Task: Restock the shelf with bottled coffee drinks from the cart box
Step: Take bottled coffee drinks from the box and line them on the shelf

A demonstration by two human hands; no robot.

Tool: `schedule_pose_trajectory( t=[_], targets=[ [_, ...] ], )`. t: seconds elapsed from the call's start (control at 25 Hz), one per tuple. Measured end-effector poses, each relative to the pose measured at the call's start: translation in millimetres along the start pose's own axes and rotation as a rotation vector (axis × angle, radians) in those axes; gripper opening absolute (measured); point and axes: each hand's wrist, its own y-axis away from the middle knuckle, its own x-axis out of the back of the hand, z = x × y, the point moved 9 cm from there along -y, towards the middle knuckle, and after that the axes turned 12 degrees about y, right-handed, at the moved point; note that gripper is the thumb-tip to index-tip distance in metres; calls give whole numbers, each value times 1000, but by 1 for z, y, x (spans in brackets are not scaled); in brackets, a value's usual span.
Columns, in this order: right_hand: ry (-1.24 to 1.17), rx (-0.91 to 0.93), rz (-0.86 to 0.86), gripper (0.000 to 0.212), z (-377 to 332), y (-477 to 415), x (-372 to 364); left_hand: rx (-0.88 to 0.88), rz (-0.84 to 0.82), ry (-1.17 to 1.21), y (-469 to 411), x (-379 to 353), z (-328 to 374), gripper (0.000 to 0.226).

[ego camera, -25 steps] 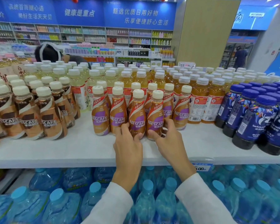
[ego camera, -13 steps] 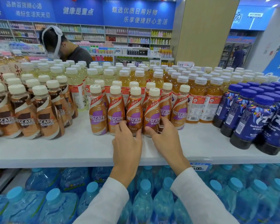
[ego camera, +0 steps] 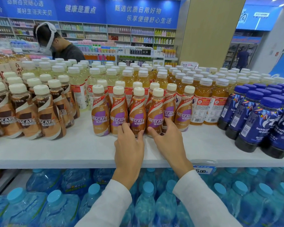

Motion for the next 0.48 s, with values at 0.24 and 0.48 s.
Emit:
schedule_pose_trajectory(
  t=[0.24, 0.48],
  targets=[
    [3, 17, 17, 63, -2, 2, 1, 19, 26, -11, 2, 1, -2, 46],
    [29, 54, -1, 59, 0, 2, -4, 35, 34, -41, 1, -1, -2, 49]
  ],
)
